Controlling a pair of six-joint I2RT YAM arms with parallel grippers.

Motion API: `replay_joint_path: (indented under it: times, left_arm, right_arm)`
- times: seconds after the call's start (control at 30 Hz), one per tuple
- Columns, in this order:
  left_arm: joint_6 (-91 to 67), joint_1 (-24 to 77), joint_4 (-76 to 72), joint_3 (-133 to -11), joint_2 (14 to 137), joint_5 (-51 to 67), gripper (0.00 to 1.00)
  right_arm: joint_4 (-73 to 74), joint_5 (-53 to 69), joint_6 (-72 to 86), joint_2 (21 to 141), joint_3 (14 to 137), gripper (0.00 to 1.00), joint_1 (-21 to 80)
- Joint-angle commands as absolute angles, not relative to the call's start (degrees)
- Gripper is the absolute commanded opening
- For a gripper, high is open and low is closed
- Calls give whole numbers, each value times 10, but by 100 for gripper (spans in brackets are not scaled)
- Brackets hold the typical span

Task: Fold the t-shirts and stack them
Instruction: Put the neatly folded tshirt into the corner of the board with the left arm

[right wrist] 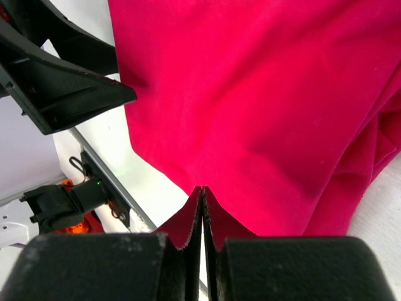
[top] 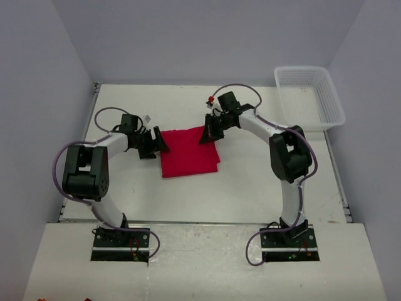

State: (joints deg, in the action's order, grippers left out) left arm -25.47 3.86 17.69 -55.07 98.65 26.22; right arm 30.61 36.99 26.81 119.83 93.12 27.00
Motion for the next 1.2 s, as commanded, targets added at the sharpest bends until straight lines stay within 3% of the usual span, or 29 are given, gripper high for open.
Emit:
replay_joint_path:
  times: [0.0, 0.8, 0.87, 1.0, 1.03, 1.17]
  left_arm:
    - [-269, 33, 128, -541, 1007, 343, 82]
    - [-308, 86, 65, -539, 1138, 315, 76]
    - [-313, 90, 58, -537, 1146, 315, 70]
    - [-312, 89, 55, -535, 1149, 304, 41]
    - [-311, 90, 56, -540, 1151, 301, 30]
    - [-321, 89, 25, -548, 1177, 319, 21]
  right_arm:
    - [311, 363, 276, 1201, 945, 0, 273]
    - [272, 362, 291, 1139, 879, 0, 253]
    - [272, 363, 289, 1134, 869, 0, 247]
    - [265, 362, 287, 1112, 847, 0, 239]
    - [258, 362, 288, 1107, 840, 0, 236]
    - [255, 360, 287, 1080, 817, 0, 231]
